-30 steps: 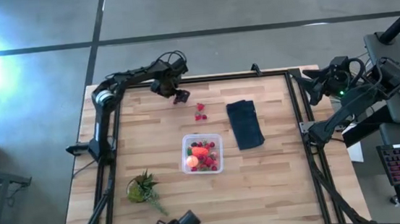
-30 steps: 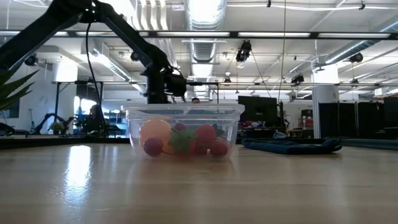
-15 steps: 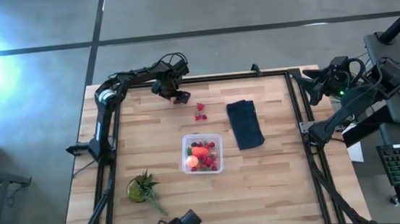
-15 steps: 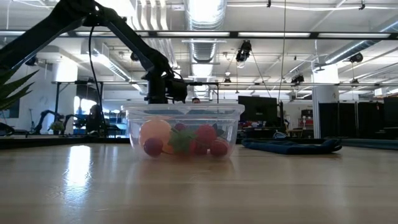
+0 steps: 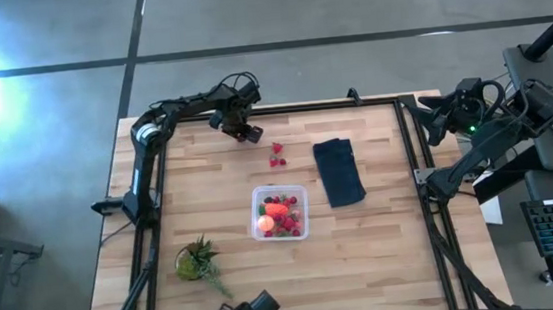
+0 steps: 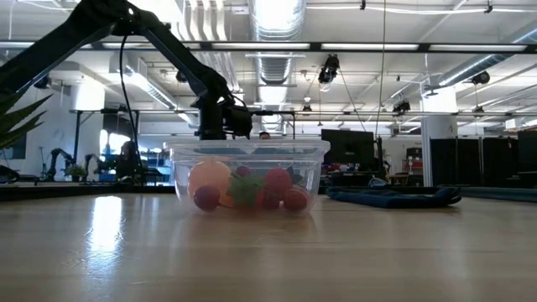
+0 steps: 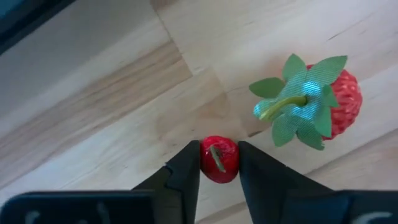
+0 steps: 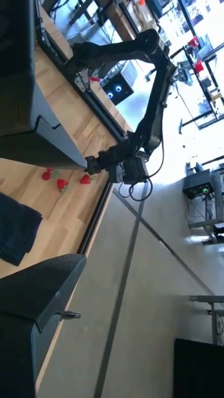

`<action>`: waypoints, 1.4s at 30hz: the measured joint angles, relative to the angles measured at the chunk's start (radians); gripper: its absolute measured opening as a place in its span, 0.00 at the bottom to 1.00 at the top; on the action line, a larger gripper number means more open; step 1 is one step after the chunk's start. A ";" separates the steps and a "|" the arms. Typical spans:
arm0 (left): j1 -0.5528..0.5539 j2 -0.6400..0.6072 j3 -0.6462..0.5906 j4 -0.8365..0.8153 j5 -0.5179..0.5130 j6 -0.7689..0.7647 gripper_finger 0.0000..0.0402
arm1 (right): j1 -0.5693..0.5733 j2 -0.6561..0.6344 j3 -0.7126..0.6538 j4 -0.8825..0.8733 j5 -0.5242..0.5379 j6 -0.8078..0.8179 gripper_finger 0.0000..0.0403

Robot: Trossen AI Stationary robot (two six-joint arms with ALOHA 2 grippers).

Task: Pick and placing Produce into tupperware
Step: Put the red cherry into the transparent bin, then put the red strawberry into the transparent bin

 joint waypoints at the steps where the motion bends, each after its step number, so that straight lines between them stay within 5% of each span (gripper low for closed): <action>1: 0.000 0.000 0.000 0.000 0.001 0.001 0.21 | 0.000 0.000 0.000 0.000 0.000 0.000 0.56; 9: -0.013 -0.026 0.000 -0.003 0.041 0.001 0.19 | 0.000 0.000 0.000 0.000 0.000 0.001 0.56; 13: -0.065 -0.127 -0.001 -0.042 0.156 0.074 0.19 | 0.000 0.000 0.000 0.000 0.000 0.005 0.56; 21: -0.353 -0.372 -0.019 -0.082 0.264 0.251 0.19 | 0.000 0.000 0.000 0.000 -0.002 0.015 0.56; 28: -0.568 -0.353 -0.068 -0.080 0.343 0.205 0.19 | 0.000 0.000 0.000 0.000 -0.021 0.010 0.56; 33: -0.658 -0.271 -0.068 -0.021 0.290 0.132 0.23 | 0.000 0.001 -0.001 0.000 -0.089 0.004 0.56; 42: -0.657 -0.269 -0.018 -0.049 0.137 0.120 0.51 | 0.000 0.007 -0.011 0.000 -0.144 0.028 0.56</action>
